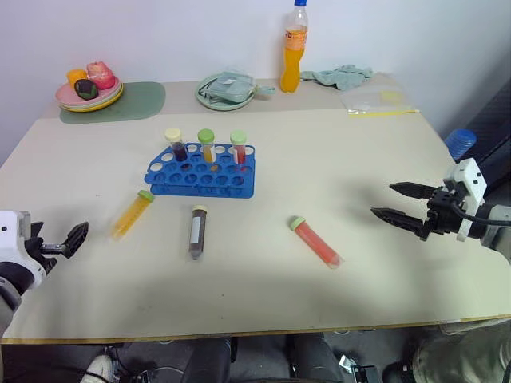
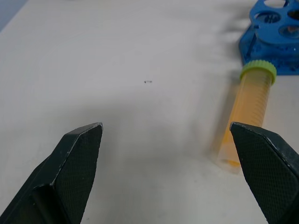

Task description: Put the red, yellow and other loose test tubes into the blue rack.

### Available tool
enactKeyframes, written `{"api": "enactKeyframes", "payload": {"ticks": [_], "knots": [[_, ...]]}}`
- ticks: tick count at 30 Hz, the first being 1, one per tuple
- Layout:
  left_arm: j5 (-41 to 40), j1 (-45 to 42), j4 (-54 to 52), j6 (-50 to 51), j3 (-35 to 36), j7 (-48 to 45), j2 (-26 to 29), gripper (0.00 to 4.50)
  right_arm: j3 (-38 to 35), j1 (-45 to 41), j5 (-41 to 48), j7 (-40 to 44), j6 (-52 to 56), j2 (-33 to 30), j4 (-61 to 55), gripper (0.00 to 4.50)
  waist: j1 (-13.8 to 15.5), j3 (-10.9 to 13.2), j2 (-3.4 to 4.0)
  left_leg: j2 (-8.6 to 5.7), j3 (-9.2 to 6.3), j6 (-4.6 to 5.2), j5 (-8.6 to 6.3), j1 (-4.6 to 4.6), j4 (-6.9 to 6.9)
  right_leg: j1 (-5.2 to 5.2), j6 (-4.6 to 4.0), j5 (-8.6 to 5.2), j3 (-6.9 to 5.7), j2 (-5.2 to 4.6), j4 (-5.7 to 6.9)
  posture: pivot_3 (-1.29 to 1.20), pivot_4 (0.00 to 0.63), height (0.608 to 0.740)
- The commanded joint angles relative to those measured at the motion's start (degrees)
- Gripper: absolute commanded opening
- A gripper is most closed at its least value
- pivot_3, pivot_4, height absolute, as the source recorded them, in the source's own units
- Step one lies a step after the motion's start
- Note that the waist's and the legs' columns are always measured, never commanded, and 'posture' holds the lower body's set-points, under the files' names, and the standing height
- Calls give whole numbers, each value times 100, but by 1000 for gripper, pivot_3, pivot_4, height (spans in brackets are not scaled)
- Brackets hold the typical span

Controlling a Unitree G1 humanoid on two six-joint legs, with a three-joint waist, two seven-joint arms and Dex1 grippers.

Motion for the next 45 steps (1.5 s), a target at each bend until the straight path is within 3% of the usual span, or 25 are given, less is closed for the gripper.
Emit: {"api": "enactKeyframes", "payload": {"ticks": [1, 9, 14, 21, 29, 33, 45], "knots": [[-24, -38, -180, -24, 73, 62, -11, 4500, -54, -103, 26, -33, -27, -29, -120, 4462, 0, 0, 0, 0, 0, 0, 0, 0, 0, 0, 0, 0, 0, 0, 0, 0, 150, 740], [-104, -482, -233, -68, -165, 129, -55, 4500, -17, -245, -3, -261, 77, -54, -226, 4462, 11, 0, 0, -1, 1, 0, 0, 0, 1, 1, 0, 0, 0, 0, -1, 0, 150, 740], [-414, -888, -439, -86, -617, -234, -20, 4500, 24, -323, 71, -680, 575, -94, -1000, 4462, 5, 0, 1, -2, 0, 0, 0, -2, 1, -1, 1, 0, 0, 0, -1, 0, 150, 740], [-540, -1529, -333, -138, -1889, -959, -14, 4500, 744, -958, 369, -1357, 2302, -264, -2526, 4462, -1, 1, 5, -1, 0, 1, -1, -5, 1, -3, 0, 1, -1, 1, -3, 0, 150, 740], [-285, -1929, -285, -666, -3091, -1951, 169, 4500, 1627, -2382, 1008, -2457, 5844, 265, -2917, 4462, 2, 1, 4, -1, -3, 4, -2, -13, 0, -9, -3, 1, -1, 1, -11, 0, 150, 740], [-70, -1952, -212, -877, -3477, -2213, 184, 4500, 1984, -2807, 1772, -3594, 6193, 607, -2120, 4462, -11, 2, 4, -2, -5, 4, -2, -33, 2, -27, -2, 2, -1, 1, -10, 0, 150, 740], [111, -1675, -626, -1079, -4115, -2205, -169, 4500, 3287, -4098, 5344, -7061, 6193, 847, 374, 4462, -23, 3, 6, -19, -9, 6, -1, -43, 5, -34, -2, 4, -3, 0, -9, 0, 150, 740]]}}
